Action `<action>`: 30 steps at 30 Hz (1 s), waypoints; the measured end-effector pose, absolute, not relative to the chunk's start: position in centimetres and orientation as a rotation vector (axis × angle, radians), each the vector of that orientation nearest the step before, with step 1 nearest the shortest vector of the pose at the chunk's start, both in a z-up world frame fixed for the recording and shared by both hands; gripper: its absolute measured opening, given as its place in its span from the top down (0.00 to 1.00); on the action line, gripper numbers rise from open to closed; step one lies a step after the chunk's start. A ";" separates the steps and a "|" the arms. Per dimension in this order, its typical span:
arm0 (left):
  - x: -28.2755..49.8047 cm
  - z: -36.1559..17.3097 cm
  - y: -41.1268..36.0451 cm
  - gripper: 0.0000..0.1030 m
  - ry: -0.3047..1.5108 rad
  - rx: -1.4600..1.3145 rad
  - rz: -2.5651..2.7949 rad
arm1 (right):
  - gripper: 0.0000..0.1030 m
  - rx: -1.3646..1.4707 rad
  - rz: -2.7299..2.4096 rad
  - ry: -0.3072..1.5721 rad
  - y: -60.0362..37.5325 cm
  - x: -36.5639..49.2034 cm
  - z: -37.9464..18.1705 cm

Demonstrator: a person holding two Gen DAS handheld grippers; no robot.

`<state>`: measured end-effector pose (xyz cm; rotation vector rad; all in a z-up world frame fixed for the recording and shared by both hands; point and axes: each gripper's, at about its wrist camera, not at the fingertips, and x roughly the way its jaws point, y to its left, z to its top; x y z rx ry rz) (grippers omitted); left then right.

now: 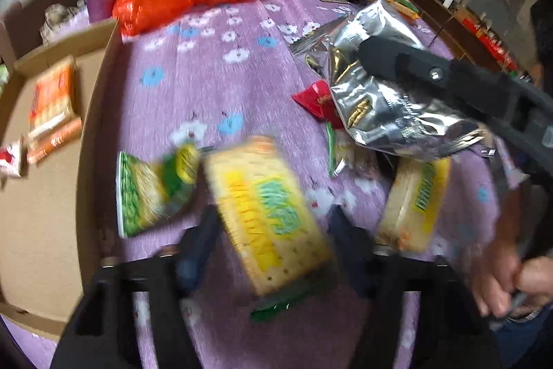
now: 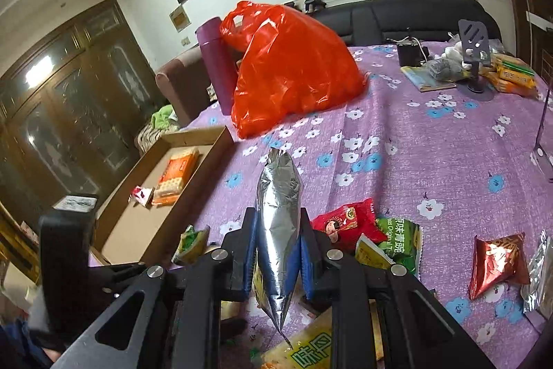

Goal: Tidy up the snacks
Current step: 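Grasp the yellow WEIDAN cracker pack with the left tool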

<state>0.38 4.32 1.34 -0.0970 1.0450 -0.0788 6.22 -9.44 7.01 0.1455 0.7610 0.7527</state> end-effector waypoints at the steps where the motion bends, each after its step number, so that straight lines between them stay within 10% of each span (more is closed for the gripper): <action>1: 0.4 1.3 4.1 0.56 1.037 -0.079 -0.071 | 0.78 0.150 0.755 0.754 -9.5 6.2 7.1; 30: -3.7 6.6 9.2 0.56 0.860 -0.186 -0.092 | 0.77 0.221 0.806 0.727 -10.0 5.9 7.3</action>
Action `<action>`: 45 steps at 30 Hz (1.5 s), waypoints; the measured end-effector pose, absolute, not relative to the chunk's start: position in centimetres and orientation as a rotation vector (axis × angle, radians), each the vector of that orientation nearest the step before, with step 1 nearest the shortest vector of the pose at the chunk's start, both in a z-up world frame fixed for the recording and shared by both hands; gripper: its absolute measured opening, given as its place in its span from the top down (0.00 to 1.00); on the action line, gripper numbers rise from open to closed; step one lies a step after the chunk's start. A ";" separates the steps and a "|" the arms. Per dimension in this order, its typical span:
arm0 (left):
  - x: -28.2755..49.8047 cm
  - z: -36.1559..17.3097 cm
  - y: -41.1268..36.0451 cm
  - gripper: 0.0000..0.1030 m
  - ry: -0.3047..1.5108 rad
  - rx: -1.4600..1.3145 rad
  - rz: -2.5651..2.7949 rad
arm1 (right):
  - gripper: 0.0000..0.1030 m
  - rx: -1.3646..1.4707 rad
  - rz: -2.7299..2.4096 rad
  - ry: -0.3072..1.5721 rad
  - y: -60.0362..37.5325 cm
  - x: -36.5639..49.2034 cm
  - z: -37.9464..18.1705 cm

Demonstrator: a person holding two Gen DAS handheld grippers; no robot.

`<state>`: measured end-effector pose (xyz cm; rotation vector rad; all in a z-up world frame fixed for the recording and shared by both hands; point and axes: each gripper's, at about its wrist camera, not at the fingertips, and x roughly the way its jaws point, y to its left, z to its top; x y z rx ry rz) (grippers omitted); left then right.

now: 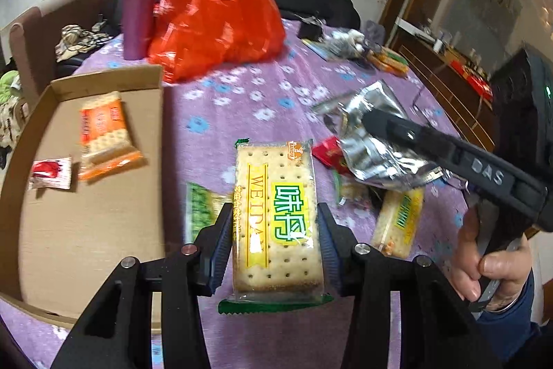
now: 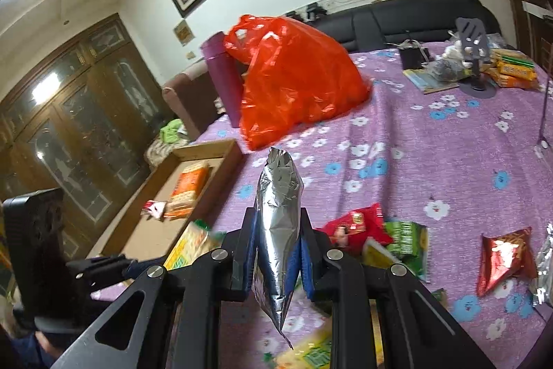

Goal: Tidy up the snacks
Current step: 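Grasp the yellow WEIDAN cracker pack with the left tool, then lower the WEIDAN pack into the box while the right tool drops the foil bag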

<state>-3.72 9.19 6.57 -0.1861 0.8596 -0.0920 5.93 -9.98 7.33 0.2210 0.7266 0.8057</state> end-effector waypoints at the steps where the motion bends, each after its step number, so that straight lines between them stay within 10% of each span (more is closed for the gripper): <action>1: -3.8 6.7 9.7 0.56 0.855 -0.191 -0.084 | 0.77 0.224 0.825 0.724 -9.8 5.8 7.4; 45: -3.6 3.4 27.3 0.56 1.046 -0.227 0.299 | 0.77 0.286 0.929 1.134 12.2 6.6 2.7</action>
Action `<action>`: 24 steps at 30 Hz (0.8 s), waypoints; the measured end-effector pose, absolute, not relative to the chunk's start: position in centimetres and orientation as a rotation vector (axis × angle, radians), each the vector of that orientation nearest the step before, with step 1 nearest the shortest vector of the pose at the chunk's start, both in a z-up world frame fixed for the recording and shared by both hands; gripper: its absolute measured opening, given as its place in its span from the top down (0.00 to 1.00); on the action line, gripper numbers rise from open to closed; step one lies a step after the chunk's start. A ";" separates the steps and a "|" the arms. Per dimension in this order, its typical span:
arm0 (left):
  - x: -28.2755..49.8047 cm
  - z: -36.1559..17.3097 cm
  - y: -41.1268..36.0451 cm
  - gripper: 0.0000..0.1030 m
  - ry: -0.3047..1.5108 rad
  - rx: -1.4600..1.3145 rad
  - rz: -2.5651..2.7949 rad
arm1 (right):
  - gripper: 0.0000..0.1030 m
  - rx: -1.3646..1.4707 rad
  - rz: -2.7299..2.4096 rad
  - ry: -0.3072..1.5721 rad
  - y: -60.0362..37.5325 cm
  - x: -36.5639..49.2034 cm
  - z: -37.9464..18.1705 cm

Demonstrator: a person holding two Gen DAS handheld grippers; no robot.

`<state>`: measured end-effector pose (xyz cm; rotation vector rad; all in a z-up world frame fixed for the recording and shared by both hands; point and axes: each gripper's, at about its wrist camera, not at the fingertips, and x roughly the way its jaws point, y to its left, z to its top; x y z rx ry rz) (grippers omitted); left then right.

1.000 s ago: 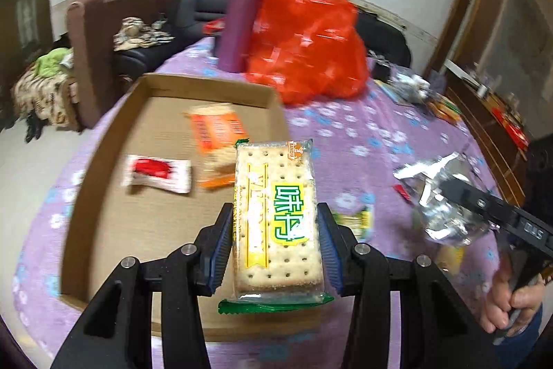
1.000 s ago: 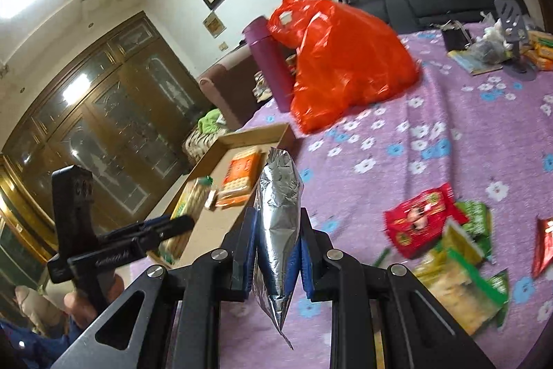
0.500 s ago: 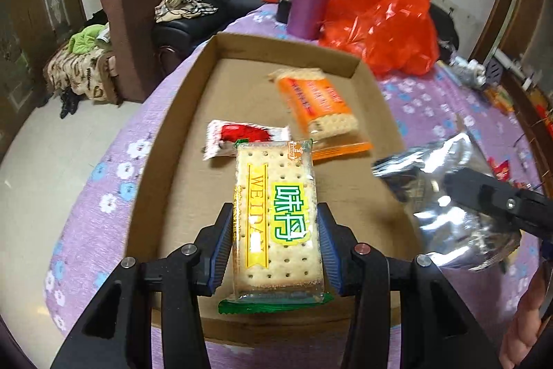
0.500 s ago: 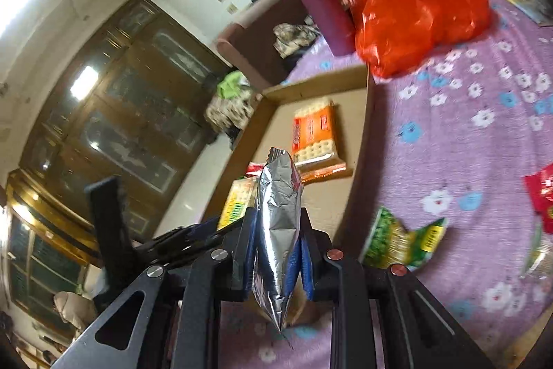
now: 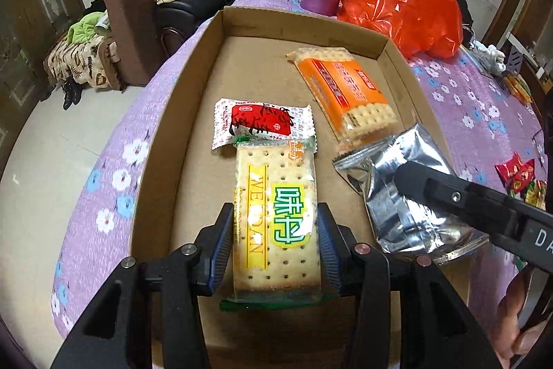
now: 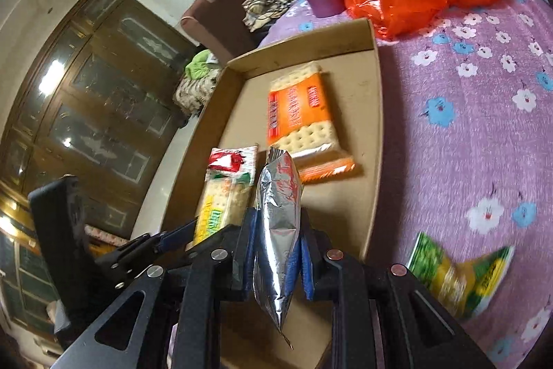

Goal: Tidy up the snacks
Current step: 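Lower the WEIDAN pack into the box while the right tool drops the foil bag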

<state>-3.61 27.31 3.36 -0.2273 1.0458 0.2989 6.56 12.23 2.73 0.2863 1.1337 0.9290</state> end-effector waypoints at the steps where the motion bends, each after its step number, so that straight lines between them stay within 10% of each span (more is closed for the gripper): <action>1: -3.3 3.4 27.4 0.56 1.047 -0.225 0.299 | 0.77 0.285 0.922 1.126 12.3 6.8 2.8; 24: -4.1 3.6 28.0 0.54 0.845 -0.272 0.315 | 0.73 0.237 0.904 0.994 12.9 7.1 3.7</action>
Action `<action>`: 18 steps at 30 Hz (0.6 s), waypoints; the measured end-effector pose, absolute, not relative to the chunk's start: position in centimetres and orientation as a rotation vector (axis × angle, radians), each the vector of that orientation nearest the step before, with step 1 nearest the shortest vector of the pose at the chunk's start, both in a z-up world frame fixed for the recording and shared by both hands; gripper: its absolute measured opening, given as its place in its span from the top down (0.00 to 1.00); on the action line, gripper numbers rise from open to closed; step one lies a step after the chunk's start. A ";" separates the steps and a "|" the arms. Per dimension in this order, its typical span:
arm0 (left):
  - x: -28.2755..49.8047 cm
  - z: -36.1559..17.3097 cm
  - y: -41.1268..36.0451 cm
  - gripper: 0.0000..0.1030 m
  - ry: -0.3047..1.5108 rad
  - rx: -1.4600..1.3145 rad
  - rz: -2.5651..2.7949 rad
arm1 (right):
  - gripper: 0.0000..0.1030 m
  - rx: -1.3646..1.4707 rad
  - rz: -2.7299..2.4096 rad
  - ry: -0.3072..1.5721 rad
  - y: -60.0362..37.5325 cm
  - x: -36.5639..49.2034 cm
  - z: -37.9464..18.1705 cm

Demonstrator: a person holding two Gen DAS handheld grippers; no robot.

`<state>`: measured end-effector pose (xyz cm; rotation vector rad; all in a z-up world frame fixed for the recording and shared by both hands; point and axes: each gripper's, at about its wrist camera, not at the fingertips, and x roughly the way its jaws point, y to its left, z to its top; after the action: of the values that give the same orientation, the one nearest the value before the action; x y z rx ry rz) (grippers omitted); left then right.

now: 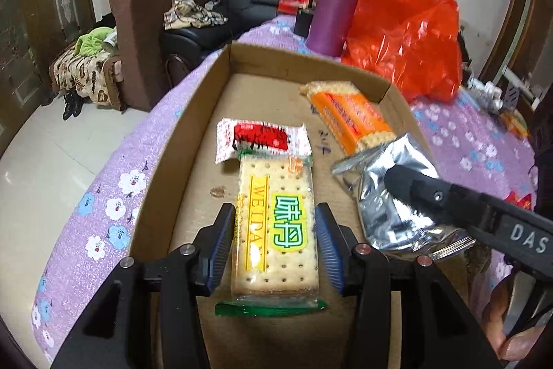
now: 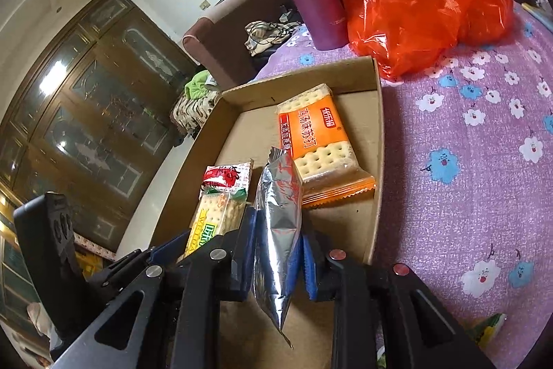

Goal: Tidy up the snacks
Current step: 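Lower the WEIDAN pack into the box while the right tool drops the foil bag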

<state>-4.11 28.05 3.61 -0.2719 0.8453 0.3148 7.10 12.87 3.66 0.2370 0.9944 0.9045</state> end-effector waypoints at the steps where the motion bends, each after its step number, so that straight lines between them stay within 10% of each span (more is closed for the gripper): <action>1: -4.2 3.6 28.1 0.54 0.841 -0.275 0.312 | 0.73 0.224 0.893 0.981 13.0 7.2 4.0; 18: -5.2 4.6 27.4 0.54 0.826 -0.286 0.286 | 0.67 0.181 0.866 0.873 11.2 6.2 6.7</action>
<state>-5.17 27.42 4.58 -0.2858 0.8263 0.2860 6.23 11.24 6.67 0.1808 0.8734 0.8662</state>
